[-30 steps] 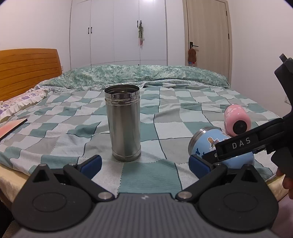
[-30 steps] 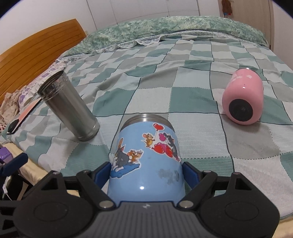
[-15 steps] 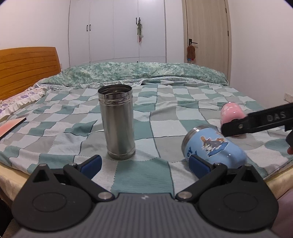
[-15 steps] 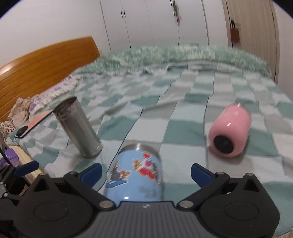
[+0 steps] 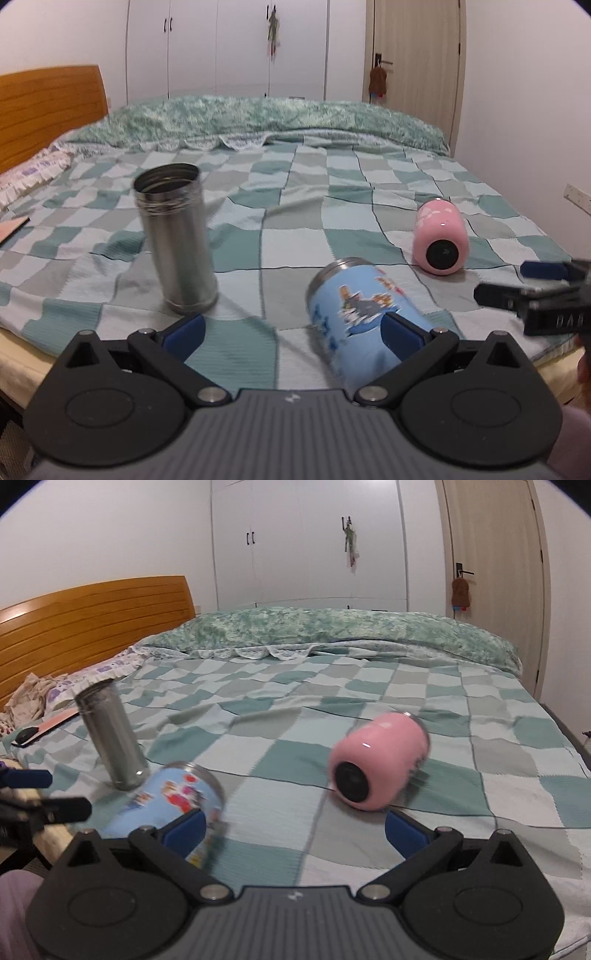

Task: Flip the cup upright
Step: 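Grasp the light-blue tumbler's body with the left tool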

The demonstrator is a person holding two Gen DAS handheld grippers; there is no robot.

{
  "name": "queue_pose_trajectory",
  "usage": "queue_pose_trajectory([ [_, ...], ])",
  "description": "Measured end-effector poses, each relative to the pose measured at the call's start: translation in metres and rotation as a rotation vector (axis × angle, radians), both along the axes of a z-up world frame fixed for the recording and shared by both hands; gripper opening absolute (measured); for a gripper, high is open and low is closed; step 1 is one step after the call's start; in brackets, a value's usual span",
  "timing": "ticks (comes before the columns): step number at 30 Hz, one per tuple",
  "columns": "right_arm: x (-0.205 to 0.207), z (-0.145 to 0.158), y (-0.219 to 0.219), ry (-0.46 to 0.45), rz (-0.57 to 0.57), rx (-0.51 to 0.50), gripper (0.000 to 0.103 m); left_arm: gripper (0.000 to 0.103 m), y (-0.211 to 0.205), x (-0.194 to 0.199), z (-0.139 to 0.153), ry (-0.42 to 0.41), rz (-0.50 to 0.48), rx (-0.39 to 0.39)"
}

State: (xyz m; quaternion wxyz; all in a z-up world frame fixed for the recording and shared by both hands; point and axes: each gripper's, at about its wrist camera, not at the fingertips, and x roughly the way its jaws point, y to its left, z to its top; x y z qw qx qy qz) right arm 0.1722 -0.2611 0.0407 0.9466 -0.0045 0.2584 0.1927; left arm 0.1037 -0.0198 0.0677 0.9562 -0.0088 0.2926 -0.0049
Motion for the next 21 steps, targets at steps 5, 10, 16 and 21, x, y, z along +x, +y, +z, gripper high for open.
queue_pose_trajectory([
  [5, 0.009, -0.011, -0.015, -0.024, 0.002, 0.000, 0.103, 0.103, -0.020, 0.025, 0.004, 0.050, -0.002, -0.014],
  [10, 0.021, -0.021, -0.022, -0.043, -0.016, 0.043, 0.103, 0.103, -0.038, 0.053, 0.002, 0.123, 0.003, 0.008],
  [16, 0.038, -0.029, -0.021, -0.057, 0.000, 0.059, 0.103, 0.103, -0.047, 0.089, -0.009, 0.232, 0.016, -0.005],
  [21, 0.048, -0.035, -0.022, -0.055, 0.006, 0.073, 0.103, 0.103, -0.044, 0.118, -0.023, 0.339, 0.036, -0.042],
])
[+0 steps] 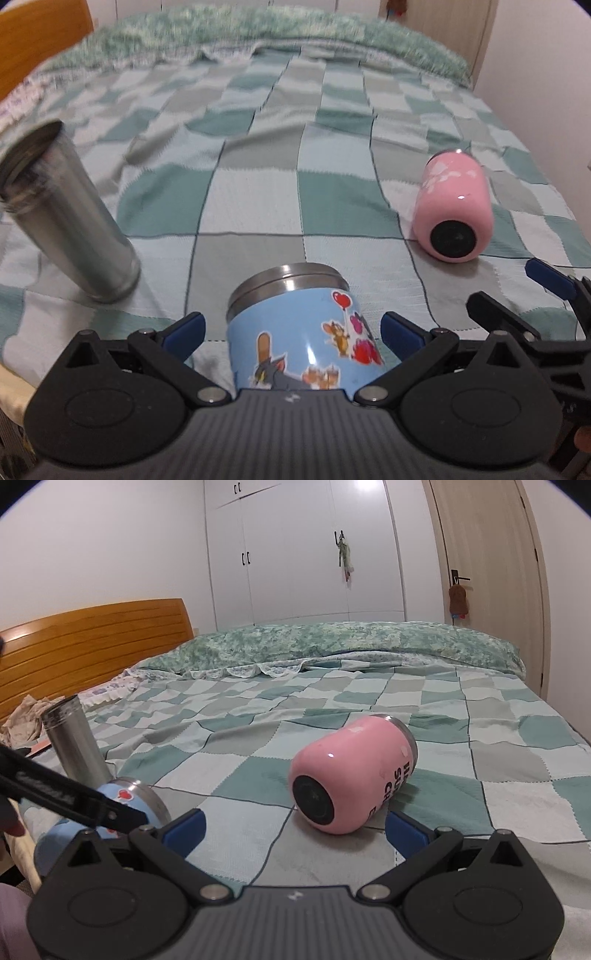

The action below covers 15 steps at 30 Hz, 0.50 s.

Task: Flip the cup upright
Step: 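Grasp the light-blue tumbler's body with the left tool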

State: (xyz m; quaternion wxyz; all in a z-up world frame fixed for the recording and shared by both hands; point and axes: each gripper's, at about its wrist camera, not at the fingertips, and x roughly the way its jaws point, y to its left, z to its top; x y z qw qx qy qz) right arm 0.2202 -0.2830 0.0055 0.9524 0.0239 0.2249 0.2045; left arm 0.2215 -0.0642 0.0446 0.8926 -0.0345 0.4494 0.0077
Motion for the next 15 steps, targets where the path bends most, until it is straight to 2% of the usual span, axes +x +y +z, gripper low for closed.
queue_pose_trajectory([
  [5, 0.007, -0.007, -0.004, 0.020, -0.001, 0.017, 0.103, 0.102, 0.002, 0.014, -0.009, 0.040, 0.002, 0.010],
  [7, 0.008, -0.008, -0.005, 0.022, -0.001, 0.026, 0.103, 0.098, 0.002, 0.018, -0.009, 0.051, -0.004, -0.006],
  [9, 0.008, -0.008, -0.005, 0.023, -0.002, 0.031, 0.103, 0.088, 0.003, 0.019, -0.010, 0.067, -0.024, -0.034],
  [15, 0.007, -0.009, -0.004, 0.017, -0.006, 0.036, 0.103, 0.087, -0.001, 0.019, -0.008, 0.062, -0.050, -0.017],
])
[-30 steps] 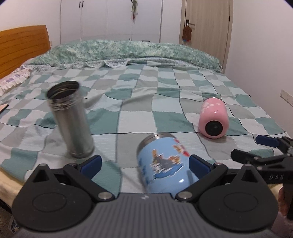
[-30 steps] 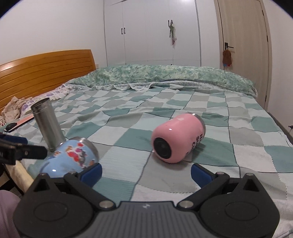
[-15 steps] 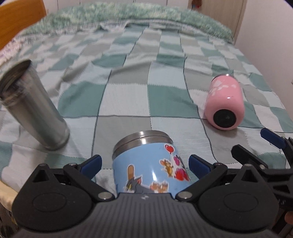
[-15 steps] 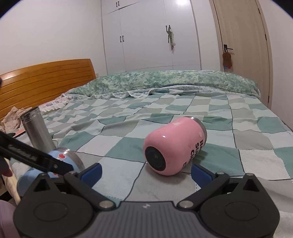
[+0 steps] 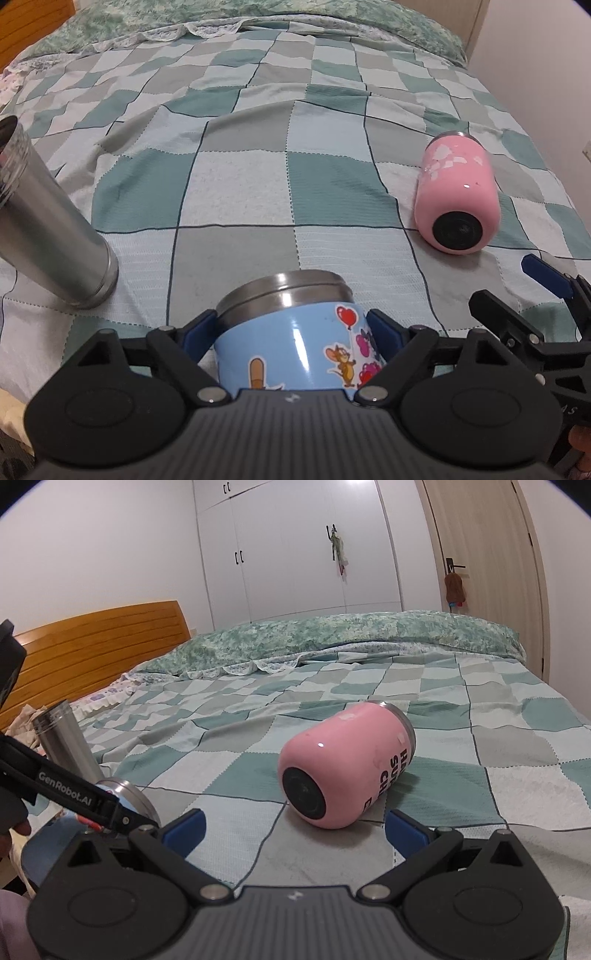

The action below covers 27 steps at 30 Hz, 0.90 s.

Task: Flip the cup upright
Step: 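Grasp the light-blue tumbler's body with the left tool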

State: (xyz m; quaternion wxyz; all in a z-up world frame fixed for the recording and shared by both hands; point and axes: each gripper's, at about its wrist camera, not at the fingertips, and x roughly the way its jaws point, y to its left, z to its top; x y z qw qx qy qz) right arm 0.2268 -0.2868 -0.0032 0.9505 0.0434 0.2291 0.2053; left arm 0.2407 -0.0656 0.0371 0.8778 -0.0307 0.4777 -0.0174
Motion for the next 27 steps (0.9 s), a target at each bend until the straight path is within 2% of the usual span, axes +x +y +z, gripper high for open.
queue_pose_trajectory([
  [10, -0.011, 0.001, 0.000, -0.043, -0.006, -0.002, 0.103, 0.087, 0.000, -0.012, 0.006, -0.060, -0.020, -0.003],
  [17, -0.023, 0.003, 0.003, -0.093, -0.017, 0.000, 0.103, 0.087, 0.001, -0.031, 0.017, -0.137, -0.041, -0.012],
  [27, -0.032, 0.002, 0.006, -0.109, -0.032, 0.007, 0.103, 0.086, 0.006, -0.060, 0.034, -0.268, -0.097, -0.013],
])
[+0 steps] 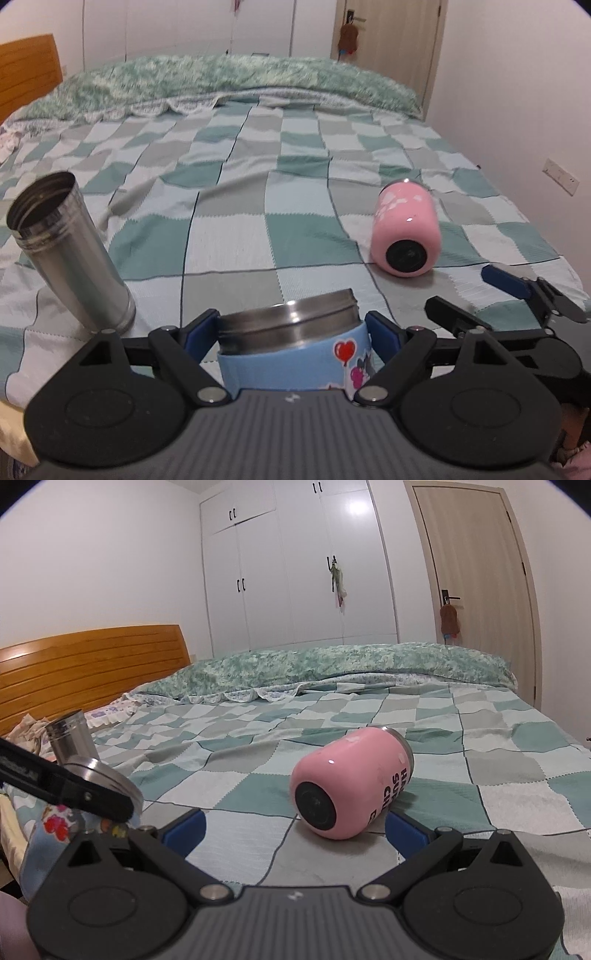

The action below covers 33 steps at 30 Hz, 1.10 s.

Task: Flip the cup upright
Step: 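Grasp the light-blue tumbler's body with the left tool, then rotate the light-blue tumbler upright with the left tool, opening end up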

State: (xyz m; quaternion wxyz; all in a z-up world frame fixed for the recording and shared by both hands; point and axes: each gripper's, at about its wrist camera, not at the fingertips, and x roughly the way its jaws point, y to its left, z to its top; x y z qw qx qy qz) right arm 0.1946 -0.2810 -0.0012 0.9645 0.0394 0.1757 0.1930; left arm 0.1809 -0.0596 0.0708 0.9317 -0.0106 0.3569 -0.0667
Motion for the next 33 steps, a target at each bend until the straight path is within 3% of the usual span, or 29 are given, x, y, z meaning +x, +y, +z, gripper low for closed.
queue_pose_trajectory([
  [5, -0.002, 0.000, -0.001, -0.006, -0.011, 0.008, 0.103, 0.085, 0.002, -0.016, 0.008, -0.058, -0.034, -0.003],
  [13, -0.005, -0.001, -0.001, -0.013, -0.018, 0.011, 0.103, 0.084, 0.020, -0.024, 0.021, -0.131, -0.002, -0.043],
  [17, -0.006, -0.001, 0.000, -0.018, -0.023, 0.013, 0.103, 0.084, 0.023, -0.020, 0.026, -0.215, 0.049, 0.006],
  [22, -0.007, 0.000, 0.001, -0.023, -0.025, 0.013, 0.103, 0.085, 0.022, -0.002, 0.017, -0.308, 0.126, 0.126],
  [31, -0.006, 0.000, 0.002, -0.024, -0.026, 0.012, 0.103, 0.084, 0.031, 0.027, -0.016, -0.279, 0.169, 0.179],
  [33, -0.007, 0.000, 0.002, -0.024, -0.026, 0.012, 0.103, 0.085, 0.030, 0.025, -0.021, -0.309, 0.157, 0.193],
])
